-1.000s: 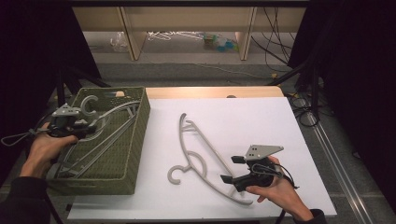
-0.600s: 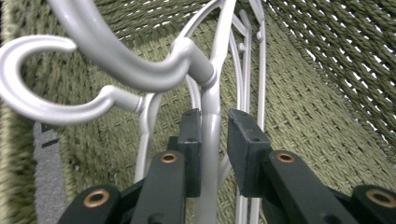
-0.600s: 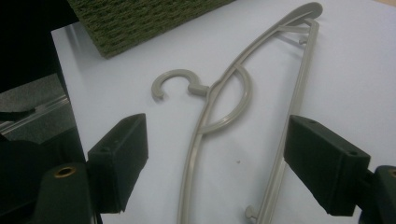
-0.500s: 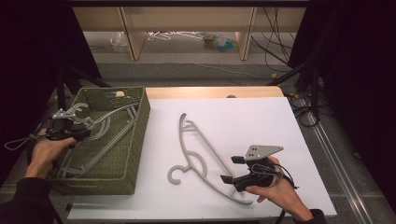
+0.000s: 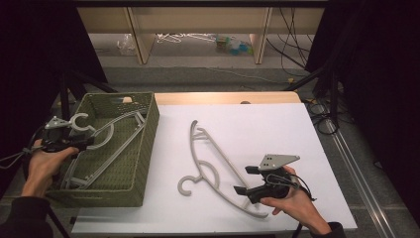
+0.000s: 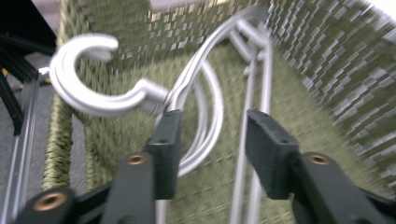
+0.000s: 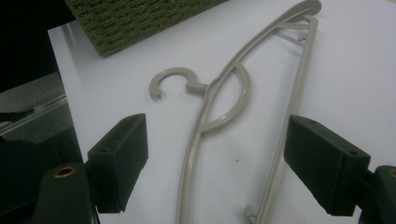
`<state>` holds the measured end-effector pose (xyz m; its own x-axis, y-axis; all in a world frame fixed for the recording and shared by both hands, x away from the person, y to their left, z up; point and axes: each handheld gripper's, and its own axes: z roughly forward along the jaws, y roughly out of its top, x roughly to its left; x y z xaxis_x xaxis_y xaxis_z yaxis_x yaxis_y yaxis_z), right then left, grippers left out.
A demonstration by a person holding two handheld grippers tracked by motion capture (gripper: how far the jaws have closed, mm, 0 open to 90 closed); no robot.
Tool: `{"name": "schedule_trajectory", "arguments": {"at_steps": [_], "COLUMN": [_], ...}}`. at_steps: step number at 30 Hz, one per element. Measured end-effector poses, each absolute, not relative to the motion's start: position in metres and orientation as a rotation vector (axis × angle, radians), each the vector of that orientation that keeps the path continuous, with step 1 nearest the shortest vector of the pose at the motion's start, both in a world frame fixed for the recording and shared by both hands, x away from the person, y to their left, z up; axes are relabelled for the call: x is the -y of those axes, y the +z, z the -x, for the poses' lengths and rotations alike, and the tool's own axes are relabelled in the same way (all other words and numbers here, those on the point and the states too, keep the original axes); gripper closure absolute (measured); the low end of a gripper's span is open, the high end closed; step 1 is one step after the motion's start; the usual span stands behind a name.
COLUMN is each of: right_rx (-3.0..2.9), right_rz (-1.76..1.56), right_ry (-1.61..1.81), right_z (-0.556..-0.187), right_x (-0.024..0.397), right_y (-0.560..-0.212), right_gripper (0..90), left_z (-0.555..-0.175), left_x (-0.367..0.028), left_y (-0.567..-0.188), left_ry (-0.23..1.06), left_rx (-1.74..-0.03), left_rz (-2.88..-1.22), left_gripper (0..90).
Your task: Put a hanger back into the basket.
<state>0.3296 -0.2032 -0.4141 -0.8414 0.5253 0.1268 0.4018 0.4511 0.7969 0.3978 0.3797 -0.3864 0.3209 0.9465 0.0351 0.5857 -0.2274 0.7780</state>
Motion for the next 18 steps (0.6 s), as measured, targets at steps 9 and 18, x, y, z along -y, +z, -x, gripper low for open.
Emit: {"name": "schedule_trajectory", "arguments": {"at_steps": [9,18], "right_rx": [-2.542,-2.541], "right_rz": [-0.841,-0.844], "right_ry": [1.345,1.345], "right_z": [-0.330,-0.331], "right_x": [0.203,0.201], "right_y": [-0.416,-0.418], "right_gripper": [22.1,21.6], "left_z": [-0.355,-0.326], "left_x": [-0.332,-0.269], "left_y": [-0.368,-0.367], "left_ry": [0.600,0.558], "left_rx": [-1.204,-1.012], "left_rz": [-1.672,-1.696], "left_gripper": [38.0,30.2]}}
